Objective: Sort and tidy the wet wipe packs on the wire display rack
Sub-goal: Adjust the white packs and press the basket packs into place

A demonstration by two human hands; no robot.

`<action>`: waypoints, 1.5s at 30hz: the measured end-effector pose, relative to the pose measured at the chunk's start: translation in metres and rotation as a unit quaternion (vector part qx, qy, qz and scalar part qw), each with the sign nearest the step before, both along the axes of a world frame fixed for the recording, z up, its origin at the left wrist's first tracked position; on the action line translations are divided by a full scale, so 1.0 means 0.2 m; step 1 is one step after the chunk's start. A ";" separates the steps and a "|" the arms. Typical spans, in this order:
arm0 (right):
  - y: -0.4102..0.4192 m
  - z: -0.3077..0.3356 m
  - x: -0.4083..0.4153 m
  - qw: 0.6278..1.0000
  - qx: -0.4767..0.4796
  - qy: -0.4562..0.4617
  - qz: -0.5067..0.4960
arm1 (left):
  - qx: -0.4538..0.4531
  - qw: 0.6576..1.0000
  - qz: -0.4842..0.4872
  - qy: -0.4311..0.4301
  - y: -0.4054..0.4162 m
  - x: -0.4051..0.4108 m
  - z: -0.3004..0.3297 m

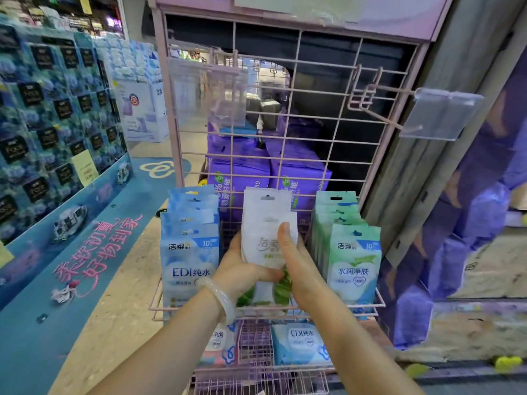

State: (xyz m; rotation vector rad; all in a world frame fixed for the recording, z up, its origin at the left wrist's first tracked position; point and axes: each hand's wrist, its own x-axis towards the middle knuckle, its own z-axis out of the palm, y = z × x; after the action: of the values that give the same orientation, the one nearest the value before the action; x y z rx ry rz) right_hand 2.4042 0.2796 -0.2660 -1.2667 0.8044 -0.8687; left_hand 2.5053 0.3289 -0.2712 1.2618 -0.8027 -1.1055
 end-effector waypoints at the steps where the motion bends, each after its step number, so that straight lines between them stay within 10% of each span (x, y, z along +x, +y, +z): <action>1: -0.01 0.00 -0.01 1.000 -0.014 -0.003 -0.003 | -0.013 1.000 0.006 0.008 0.00 0.00 0.00; 45: 0.00 0.00 -0.06 0.993 -0.071 0.012 -0.093 | 0.005 0.994 0.033 -0.104 0.00 -0.06 0.02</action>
State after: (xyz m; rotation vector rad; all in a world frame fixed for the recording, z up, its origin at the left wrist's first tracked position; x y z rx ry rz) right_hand 2.3925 0.2789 -0.2658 -1.3437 0.9024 -1.0777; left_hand 2.4932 0.3280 -0.2678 1.4181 -0.9058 -0.9355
